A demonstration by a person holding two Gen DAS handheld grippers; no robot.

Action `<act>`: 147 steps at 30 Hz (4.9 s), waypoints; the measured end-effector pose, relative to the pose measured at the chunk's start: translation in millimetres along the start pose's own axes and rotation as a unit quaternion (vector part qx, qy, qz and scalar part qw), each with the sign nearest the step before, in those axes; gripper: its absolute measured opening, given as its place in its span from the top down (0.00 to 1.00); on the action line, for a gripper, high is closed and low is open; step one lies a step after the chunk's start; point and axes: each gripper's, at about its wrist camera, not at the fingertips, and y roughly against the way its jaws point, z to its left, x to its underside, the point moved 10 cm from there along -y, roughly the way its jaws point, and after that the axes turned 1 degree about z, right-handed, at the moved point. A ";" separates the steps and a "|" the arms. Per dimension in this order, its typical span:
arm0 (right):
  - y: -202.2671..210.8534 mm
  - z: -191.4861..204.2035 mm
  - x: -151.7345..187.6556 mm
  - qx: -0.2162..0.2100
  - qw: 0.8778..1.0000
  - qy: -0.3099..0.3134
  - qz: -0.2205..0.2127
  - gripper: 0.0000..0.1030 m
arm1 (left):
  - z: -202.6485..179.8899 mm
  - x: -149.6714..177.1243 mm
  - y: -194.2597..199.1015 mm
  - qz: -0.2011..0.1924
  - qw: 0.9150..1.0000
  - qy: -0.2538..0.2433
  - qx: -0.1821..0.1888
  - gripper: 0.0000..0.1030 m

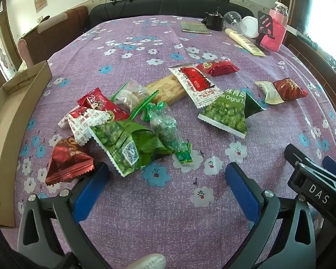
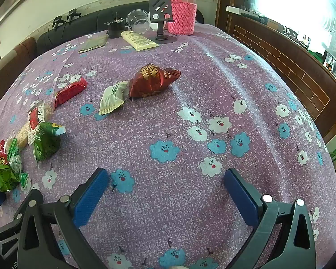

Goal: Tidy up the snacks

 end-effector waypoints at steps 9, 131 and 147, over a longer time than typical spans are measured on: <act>0.0 0.0 -0.1 0.000 1.000 0.000 -0.001 0.00 | 0.1 0.0 0.1 0.000 1.000 0.001 -0.001 0.00; 14.8 133.1 -23.7 -0.274 0.953 0.034 0.124 0.73 | 89.8 -14.9 18.1 0.092 0.988 -0.048 0.114 0.37; -3.7 152.0 -29.3 -0.247 0.960 0.041 0.126 0.64 | 77.5 -5.4 12.4 0.103 0.987 -0.073 0.095 0.59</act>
